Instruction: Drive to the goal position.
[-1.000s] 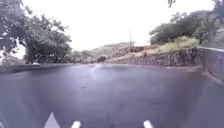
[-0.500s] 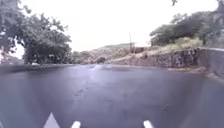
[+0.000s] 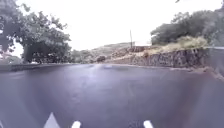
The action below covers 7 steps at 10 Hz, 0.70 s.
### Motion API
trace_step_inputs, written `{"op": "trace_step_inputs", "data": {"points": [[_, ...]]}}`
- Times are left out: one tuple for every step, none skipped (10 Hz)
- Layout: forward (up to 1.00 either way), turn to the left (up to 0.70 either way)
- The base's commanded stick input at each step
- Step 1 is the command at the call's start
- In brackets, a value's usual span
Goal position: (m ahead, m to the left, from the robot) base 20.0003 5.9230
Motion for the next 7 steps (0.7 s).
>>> {"op": "trace_step_inputs", "data": {"points": [[0.70, 0.00], [0.70, 0.00], [0.70, 0.00], [0.70, 0.00], [0.70, 0.00], [0.70, 0.00], [0.70, 0.00]]}}
